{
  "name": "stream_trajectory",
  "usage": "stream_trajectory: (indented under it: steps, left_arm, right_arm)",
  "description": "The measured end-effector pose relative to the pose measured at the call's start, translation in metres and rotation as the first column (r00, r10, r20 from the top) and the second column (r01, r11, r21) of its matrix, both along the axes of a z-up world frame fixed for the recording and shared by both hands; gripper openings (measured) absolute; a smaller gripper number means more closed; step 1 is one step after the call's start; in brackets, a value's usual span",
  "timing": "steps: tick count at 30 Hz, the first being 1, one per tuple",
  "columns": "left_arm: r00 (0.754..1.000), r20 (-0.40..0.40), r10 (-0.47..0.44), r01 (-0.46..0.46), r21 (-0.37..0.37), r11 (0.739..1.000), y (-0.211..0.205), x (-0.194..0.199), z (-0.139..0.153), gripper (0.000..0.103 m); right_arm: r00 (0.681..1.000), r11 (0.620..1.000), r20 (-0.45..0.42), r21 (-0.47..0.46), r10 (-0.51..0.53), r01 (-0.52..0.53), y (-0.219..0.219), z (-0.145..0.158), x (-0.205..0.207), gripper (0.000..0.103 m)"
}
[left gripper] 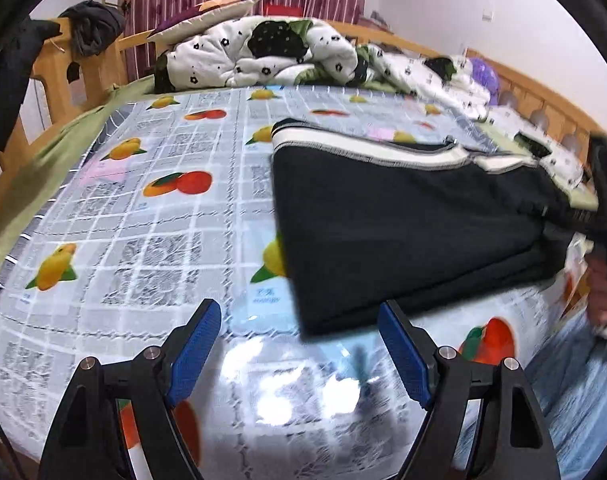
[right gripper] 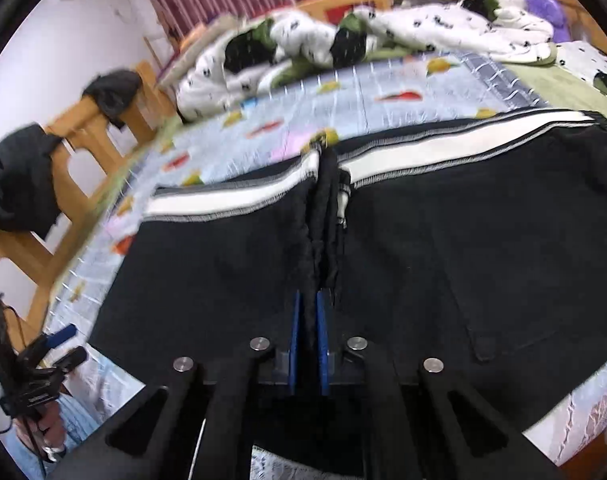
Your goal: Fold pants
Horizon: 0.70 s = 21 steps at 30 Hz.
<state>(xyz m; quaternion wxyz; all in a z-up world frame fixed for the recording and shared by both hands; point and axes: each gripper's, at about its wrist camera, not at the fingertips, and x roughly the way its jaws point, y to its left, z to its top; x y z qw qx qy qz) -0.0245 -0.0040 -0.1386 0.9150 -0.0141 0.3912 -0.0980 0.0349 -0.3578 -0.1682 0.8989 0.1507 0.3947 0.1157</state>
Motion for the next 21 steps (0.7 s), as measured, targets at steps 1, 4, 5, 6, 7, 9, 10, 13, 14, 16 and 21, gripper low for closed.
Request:
stream_trajectory:
  steps: [1,4,5,6,7,9,10,13,14,16,21]
  left_arm:
    - [1.000,-0.002,-0.001,0.001,-0.024,1.000,0.000,0.002,0.000,0.079]
    - [0.999,-0.054,0.003,-0.005,-0.030,1.000,-0.007,0.015,-0.008,0.079]
    - [0.998,-0.067,0.002,-0.003,-0.011,1.000,-0.010,0.017,-0.011,0.079]
    - [0.998,-0.065,-0.006,0.006,0.002,1.000,-0.012,0.018,-0.010,0.079]
    - [0.999,-0.036,-0.015,0.015,-0.002,1.000,-0.012,0.017,-0.005,0.079]
    - [1.000,0.014,-0.015,0.015,-0.019,1.000,-0.009,0.016,0.006,0.079]
    - [1.000,0.020,-0.015,0.016,-0.023,1.000,-0.008,0.019,0.010,0.079]
    - [1.000,-0.008,-0.007,0.006,-0.019,1.000,-0.006,0.040,0.015,0.079]
    - [1.000,-0.022,-0.007,0.006,-0.027,1.000,-0.006,0.049,0.015,0.079]
    - [0.998,-0.055,-0.013,0.010,-0.044,0.999,-0.007,0.066,0.014,0.079]
    - [0.990,-0.142,-0.016,0.001,-0.104,0.995,-0.010,0.109,0.000,0.079]
  right_arm:
    - [1.000,1.000,-0.019,-0.010,-0.008,0.008,0.000,-0.005,-0.001,0.006]
    - [0.998,0.994,-0.053,-0.105,-0.015,0.009,0.012,-0.021,0.001,0.006]
    - [0.999,0.991,-0.043,-0.133,-0.010,0.004,0.015,-0.018,0.001,0.007]
    - [0.999,0.987,-0.040,-0.158,-0.001,-0.006,0.018,-0.014,-0.001,0.007]
    - [0.999,0.987,-0.039,-0.157,0.010,-0.016,0.016,-0.009,-0.005,0.010]
    - [0.999,0.990,-0.034,-0.139,0.010,-0.015,0.003,0.000,-0.015,0.027]
    - [1.000,0.990,-0.013,-0.139,-0.021,0.019,-0.010,0.007,-0.023,0.041]
    - [0.986,0.966,0.050,-0.200,-0.158,0.165,-0.055,0.023,-0.041,0.052]
    - [0.977,0.952,0.058,-0.219,-0.205,0.213,-0.074,0.028,-0.044,0.056]
    - [0.953,0.924,0.061,-0.230,-0.298,0.304,-0.112,0.033,-0.046,0.073]
    - [0.882,0.872,-0.001,-0.155,-0.471,0.465,-0.209,0.017,-0.035,0.073]
